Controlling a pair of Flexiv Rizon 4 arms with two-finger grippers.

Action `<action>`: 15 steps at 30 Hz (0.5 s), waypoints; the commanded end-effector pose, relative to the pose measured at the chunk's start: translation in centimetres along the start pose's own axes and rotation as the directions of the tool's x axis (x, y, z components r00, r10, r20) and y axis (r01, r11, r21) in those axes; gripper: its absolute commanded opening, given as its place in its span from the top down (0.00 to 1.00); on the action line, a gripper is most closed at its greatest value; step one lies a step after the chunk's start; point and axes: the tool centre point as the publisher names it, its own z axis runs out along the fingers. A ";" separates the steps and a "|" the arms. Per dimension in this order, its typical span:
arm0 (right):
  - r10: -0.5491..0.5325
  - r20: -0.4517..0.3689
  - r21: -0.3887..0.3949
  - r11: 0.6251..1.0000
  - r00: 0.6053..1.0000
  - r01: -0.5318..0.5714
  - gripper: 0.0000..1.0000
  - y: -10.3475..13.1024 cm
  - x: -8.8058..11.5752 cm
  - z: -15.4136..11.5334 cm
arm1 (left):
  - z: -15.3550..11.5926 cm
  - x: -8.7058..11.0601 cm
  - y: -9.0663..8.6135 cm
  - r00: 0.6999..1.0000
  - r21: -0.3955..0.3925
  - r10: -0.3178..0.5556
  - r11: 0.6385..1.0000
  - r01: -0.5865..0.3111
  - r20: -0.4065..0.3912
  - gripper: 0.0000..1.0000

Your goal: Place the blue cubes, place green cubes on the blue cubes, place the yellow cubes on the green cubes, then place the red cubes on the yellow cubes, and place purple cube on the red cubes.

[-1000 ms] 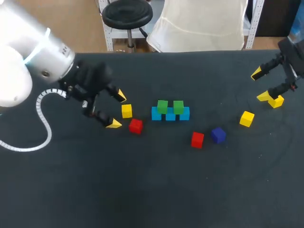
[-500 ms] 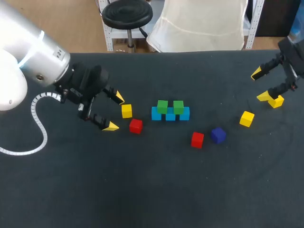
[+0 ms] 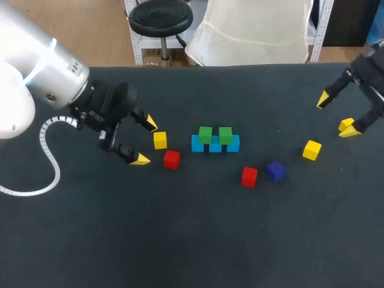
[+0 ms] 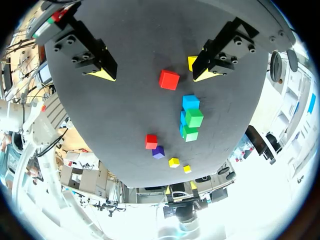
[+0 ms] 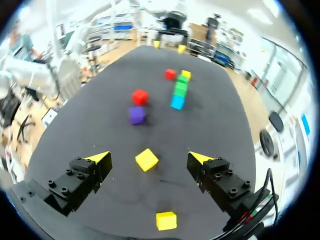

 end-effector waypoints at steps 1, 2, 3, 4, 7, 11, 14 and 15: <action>-0.168 0.006 -0.203 0.965 0.986 0.166 0.00 -0.9 0.5 0.8 | 0.0 0.1 0.1 1.000 0.002 0.003 1.000 -0.003 0.002 0.00; -0.199 0.003 -0.234 0.953 0.980 0.194 0.00 -0.8 0.5 1.2 | 0.0 0.1 0.1 1.000 0.002 0.003 1.000 -0.003 0.002 0.00; -0.220 -0.003 -0.258 0.943 0.975 0.212 0.00 -0.7 0.4 1.5 | 0.0 0.1 0.1 1.000 0.002 0.003 1.000 -0.003 0.002 0.00; -0.240 -0.001 -0.276 0.933 0.971 0.230 0.00 -0.7 0.4 1.8 | 0.0 0.1 0.1 1.000 0.002 0.003 1.000 -0.003 0.002 0.00; -0.292 0.008 -0.309 0.909 0.957 0.280 0.00 -0.5 0.3 2.4 | 0.0 0.1 0.1 1.000 0.002 0.003 1.000 -0.003 0.002 0.00; -0.345 0.024 -0.314 0.888 0.938 0.335 0.00 -0.2 0.4 3.2 | 0.0 0.1 0.1 1.000 0.002 0.003 1.000 -0.003 0.002 0.00; -0.372 0.054 -0.309 0.876 0.927 0.369 0.00 0.1 0.6 3.7 | 0.0 0.1 0.1 1.000 0.002 0.003 1.000 -0.003 0.002 0.00; -0.373 0.065 -0.307 0.875 0.925 0.375 0.00 0.1 0.7 3.9 | 0.0 0.1 0.1 1.000 0.002 0.003 1.000 -0.003 0.002 0.00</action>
